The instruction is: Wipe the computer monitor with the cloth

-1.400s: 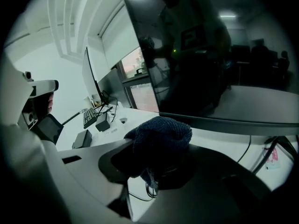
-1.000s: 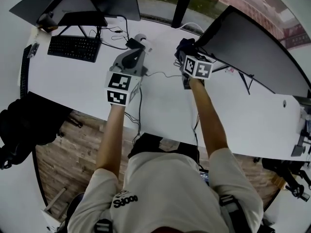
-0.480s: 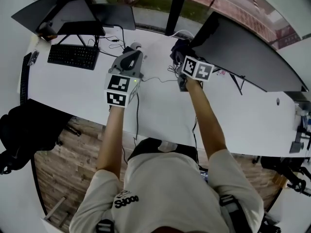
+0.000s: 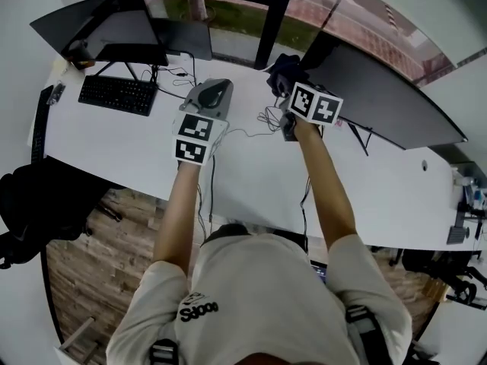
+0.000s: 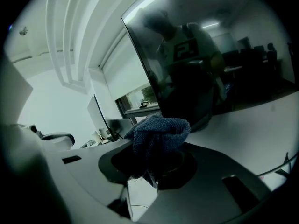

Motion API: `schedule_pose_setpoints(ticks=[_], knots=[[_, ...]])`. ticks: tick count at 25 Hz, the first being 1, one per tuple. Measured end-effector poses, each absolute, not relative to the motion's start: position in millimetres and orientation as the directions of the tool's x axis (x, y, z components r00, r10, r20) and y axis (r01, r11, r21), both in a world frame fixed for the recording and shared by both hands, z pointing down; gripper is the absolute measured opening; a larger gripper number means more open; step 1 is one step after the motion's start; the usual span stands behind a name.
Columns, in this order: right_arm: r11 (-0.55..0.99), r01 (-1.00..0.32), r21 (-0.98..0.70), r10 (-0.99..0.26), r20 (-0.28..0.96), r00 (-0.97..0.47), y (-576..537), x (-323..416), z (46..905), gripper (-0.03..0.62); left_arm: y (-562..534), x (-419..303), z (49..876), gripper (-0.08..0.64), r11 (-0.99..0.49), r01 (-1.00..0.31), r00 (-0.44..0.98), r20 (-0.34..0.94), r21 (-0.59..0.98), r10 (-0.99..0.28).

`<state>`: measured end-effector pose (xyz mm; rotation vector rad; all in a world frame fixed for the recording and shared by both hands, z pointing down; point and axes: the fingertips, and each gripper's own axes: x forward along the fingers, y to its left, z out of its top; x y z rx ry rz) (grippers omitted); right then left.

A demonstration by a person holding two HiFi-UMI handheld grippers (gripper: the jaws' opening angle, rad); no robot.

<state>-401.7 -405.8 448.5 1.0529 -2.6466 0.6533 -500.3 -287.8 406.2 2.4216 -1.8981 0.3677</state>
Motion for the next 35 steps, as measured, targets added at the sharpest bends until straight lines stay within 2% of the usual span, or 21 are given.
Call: schedule_pose_setpoints(ticks=[15, 23, 29, 35], knots=[[0.742, -0.645, -0.185, -0.616, 0.192, -0.764, -384.0, -396.5, 311.0, 0.089, -268.5, -471.6, 354.6, 0.017, -0.289, -0.944, 0.263, 0.168, -0.158, -0.950], [0.779, -0.617, -0.109, -0.603, 0.140, -0.785, -369.2, -379.6, 259.4, 0.089, -250.7, -455.2, 328.4, 0.017, -0.259, -0.950, 0.242, 0.118, -0.172, -0.963], [0.797, -0.603, -0.036, -0.598, 0.088, -0.797, -337.2, -318.7, 234.5, 0.091, -239.8, -413.5, 324.2, 0.017, -0.274, -0.943, 0.255, 0.116, -0.190, -0.960], [0.775, -0.629, 0.063, -0.631, 0.107, -0.768, -291.0, -213.2, 247.3, 0.091, -225.3, -350.8, 321.7, 0.017, -0.310, -0.928, 0.291, 0.115, -0.206, -0.950]])
